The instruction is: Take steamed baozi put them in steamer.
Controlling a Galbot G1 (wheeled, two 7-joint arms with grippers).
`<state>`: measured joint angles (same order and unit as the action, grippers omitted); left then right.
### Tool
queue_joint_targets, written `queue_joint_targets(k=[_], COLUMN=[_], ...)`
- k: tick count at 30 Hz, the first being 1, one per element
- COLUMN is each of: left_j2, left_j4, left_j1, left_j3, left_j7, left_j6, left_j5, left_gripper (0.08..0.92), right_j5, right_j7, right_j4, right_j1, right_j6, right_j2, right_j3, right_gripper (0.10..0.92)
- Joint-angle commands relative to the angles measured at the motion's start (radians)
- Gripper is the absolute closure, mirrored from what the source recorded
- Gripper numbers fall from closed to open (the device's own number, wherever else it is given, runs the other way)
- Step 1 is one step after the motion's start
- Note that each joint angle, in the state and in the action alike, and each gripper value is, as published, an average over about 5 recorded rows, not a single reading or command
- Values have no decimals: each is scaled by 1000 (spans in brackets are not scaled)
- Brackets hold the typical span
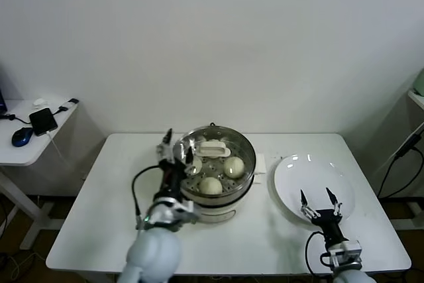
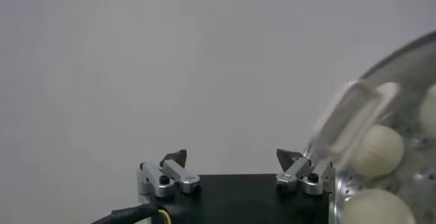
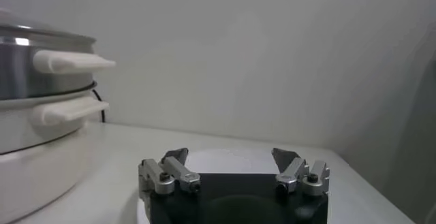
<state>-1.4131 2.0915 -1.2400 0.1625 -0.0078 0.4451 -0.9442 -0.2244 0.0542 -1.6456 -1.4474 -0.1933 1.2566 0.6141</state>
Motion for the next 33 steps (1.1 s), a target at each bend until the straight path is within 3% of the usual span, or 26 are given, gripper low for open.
queue_joint_targets(k=[1,6,10,14,21,33], left_j2=[21,59,125,145,125,108], left_j4=[124,48,-66,-181,-315,-357], left_j1=[-61,-176,-281,-314,-310,-319], left_j3=[227,462,499,478,424,408], left_j7=[-142,-111,-71,-64,-42,-32], left_j6=[-123,-298,-428,-531,-609,-668], left_j5=[595,1025,1200,1231,1206,1166], left_gripper=[177,177,177,177,177,177], right_j5=[-46,-59,-74,-89,-93,-92], right_j7=[1,7,6,5,6,5], right_j4=[-4,7,12,14,21,21], right_j1=[-17,-20,-19,-17,-10,0], right_j6=[-54,-80,-85,-82,-78,-74], right_j2=[1,1,1,1,3,3], right_j3=[9,10,11,12,5,-1], right_gripper=[203,203,203,203,203,203])
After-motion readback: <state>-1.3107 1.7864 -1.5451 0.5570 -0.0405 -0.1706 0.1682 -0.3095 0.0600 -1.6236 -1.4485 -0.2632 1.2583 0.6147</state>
